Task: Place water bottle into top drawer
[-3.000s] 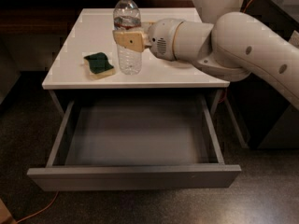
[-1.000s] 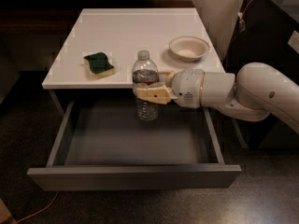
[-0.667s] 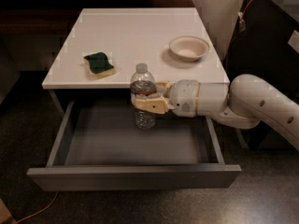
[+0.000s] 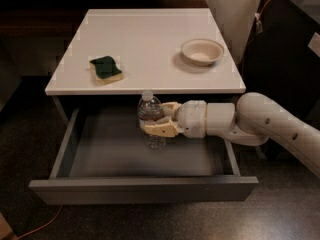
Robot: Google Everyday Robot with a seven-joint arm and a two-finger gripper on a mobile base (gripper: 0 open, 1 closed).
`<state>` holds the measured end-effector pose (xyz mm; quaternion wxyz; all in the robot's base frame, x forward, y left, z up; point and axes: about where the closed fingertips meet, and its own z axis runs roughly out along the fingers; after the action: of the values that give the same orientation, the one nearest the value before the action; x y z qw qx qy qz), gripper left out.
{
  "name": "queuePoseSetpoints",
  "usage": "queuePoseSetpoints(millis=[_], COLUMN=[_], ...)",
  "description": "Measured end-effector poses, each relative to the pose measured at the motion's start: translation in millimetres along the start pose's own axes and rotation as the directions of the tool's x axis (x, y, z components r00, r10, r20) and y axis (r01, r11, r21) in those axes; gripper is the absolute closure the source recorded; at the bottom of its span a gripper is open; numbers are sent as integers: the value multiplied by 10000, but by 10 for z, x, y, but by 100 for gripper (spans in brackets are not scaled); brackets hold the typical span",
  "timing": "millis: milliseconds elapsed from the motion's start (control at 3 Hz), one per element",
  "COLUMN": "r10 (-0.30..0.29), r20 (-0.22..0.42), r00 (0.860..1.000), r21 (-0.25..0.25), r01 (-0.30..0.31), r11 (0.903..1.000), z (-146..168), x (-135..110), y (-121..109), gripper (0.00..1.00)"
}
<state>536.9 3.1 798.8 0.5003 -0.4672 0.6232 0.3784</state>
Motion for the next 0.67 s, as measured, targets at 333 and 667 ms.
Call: queuePoseSetpoints(millis=[333,667], r10=[-173,-156], r20=[-200,-201], r00=[9997,9997], r21=[-361,-573], r01=[165,144], r11=[9992,9983], z=[102,170], x=[284,448], y=[13,35], gripper=[98,75])
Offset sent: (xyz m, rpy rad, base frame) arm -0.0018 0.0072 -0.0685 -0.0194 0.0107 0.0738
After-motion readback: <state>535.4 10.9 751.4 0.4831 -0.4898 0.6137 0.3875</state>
